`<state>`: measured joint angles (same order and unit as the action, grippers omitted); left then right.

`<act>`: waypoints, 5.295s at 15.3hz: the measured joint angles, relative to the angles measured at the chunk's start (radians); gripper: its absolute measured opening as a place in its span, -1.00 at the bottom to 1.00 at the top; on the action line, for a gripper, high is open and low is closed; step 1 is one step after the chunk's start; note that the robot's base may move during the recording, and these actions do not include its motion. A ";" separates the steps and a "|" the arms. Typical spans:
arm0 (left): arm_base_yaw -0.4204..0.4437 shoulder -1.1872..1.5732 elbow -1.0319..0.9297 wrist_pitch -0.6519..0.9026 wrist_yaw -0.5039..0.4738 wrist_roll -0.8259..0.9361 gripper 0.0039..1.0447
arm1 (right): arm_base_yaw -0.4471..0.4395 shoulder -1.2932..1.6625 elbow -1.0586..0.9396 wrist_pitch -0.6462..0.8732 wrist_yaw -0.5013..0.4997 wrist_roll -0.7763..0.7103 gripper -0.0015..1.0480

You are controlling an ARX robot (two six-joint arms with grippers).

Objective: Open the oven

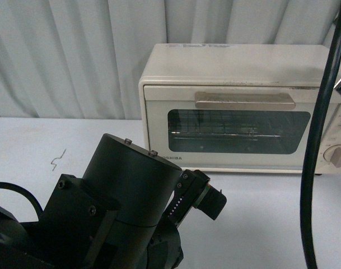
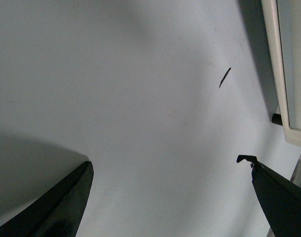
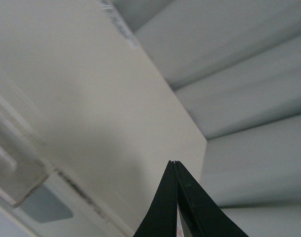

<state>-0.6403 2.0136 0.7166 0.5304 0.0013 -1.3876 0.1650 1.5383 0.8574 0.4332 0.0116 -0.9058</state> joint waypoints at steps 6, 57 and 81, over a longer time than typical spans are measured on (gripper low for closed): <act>0.000 0.000 0.000 0.000 0.001 0.000 0.88 | 0.041 0.021 -0.002 -0.159 -0.095 -0.142 -0.96; 0.000 0.000 0.000 -0.001 0.002 -0.002 0.87 | -0.089 -0.249 0.110 -0.496 -0.342 -0.009 -0.43; 0.000 0.000 0.000 -0.002 -0.001 -0.011 0.87 | -0.165 -0.818 -0.752 0.175 -0.011 0.888 -0.96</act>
<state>-0.6399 2.0132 0.7162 0.5289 0.0002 -1.3987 -0.0002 0.7204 0.1059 0.6079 0.0006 -0.0177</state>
